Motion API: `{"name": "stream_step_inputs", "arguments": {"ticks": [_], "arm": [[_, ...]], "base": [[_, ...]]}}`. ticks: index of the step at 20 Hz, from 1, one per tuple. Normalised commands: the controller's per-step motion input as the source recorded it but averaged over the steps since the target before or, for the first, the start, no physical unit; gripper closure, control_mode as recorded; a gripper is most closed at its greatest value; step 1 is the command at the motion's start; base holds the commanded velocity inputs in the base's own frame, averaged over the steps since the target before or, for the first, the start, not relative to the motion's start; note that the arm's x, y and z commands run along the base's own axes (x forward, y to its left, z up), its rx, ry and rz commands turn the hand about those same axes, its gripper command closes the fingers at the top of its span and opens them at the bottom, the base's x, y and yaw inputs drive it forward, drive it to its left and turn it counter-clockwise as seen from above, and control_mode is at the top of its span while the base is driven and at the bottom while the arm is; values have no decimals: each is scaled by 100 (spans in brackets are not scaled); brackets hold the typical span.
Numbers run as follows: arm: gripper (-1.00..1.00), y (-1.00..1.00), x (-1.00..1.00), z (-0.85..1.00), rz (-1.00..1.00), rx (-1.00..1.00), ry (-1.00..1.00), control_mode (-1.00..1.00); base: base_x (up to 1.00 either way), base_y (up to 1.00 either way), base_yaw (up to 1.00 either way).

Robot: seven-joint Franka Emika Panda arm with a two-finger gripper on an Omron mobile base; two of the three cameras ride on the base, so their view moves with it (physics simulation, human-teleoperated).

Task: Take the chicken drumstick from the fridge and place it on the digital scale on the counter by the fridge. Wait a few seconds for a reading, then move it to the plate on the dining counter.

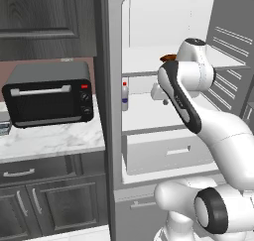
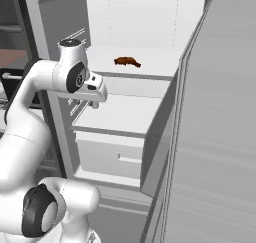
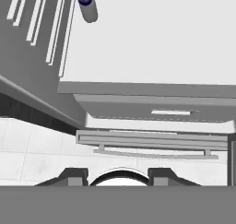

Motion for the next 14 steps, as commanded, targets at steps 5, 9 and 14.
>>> {"name": "stream_step_inputs", "arguments": {"ticks": [5,9,14], "arm": [[-100,-2,-1,-2,-2,0,-3,-100],[-100,-14,-2,22,-1,0,-2,-100],[-100,-7,0,30,0,0,0,-100]], "base": [[0,0,0],[0,0,0],[0,0,0]]}}
